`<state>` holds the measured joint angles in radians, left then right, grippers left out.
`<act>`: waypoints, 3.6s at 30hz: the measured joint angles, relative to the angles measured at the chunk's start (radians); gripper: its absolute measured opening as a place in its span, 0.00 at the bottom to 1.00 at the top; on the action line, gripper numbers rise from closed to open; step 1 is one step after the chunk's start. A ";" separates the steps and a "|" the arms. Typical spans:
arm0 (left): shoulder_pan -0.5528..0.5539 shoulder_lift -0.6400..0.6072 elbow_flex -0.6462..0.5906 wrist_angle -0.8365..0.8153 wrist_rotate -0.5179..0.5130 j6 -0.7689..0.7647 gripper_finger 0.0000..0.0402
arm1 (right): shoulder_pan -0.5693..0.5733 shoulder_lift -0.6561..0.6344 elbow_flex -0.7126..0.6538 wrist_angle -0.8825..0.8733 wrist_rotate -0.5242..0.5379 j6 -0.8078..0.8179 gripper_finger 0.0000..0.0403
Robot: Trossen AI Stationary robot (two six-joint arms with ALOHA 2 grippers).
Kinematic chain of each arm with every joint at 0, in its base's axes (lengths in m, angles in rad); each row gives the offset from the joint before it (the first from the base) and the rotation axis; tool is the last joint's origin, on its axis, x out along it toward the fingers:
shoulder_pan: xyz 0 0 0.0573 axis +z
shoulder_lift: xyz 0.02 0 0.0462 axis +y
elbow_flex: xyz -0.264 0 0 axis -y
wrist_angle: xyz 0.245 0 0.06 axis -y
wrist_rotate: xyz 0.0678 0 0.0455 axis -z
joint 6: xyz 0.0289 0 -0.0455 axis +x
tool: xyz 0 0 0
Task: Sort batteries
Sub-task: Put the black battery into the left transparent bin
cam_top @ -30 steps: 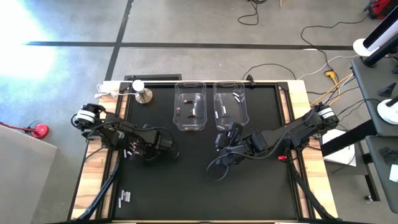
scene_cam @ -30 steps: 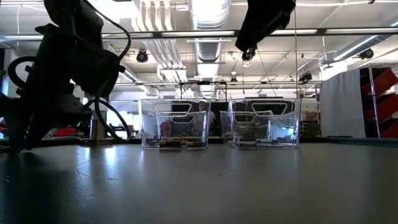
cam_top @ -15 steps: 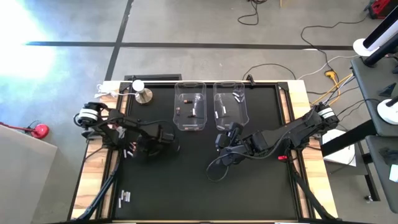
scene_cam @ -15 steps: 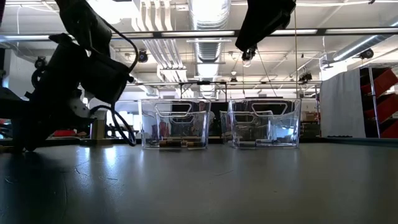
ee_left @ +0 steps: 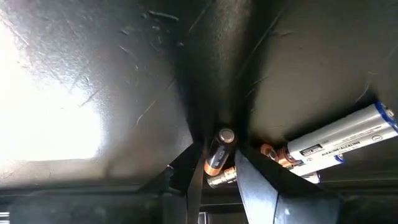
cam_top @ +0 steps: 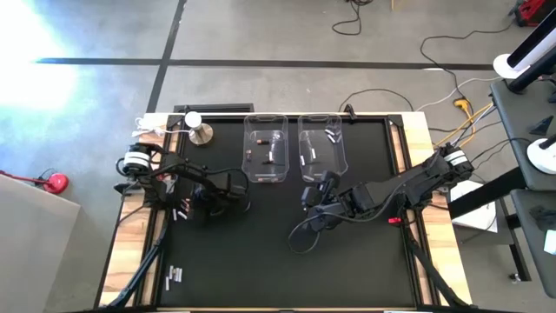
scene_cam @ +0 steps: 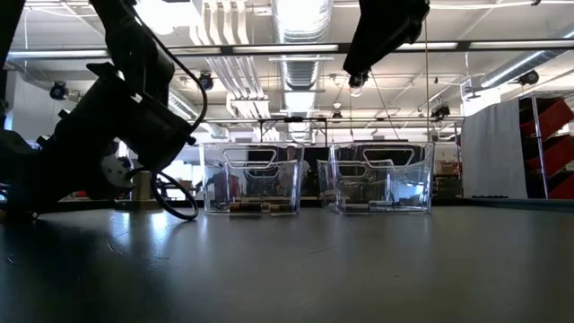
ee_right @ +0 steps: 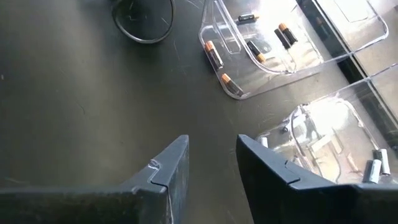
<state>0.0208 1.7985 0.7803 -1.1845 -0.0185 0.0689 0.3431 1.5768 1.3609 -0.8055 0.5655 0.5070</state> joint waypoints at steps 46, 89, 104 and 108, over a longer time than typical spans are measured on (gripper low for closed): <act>-0.165 -0.138 0.417 0.067 0.072 0.042 0.01 | 0.194 -0.069 0.087 -0.081 0.142 0.114 0.32; 0.439 0.137 0.765 0.215 -0.002 0.179 0.02 | 0.180 -0.069 0.087 -0.070 0.141 0.095 0.32; 0.445 0.234 0.816 0.237 0.013 0.213 0.02 | 0.180 -0.069 0.084 -0.072 0.139 0.095 0.34; 0.447 0.246 0.816 0.244 0.012 0.208 0.02 | 0.182 -0.069 0.079 -0.072 0.138 0.095 0.35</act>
<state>0.4675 2.0446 1.5967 -0.9401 -0.0061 0.2765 0.5255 1.5078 1.4395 -0.8777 0.7036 0.6020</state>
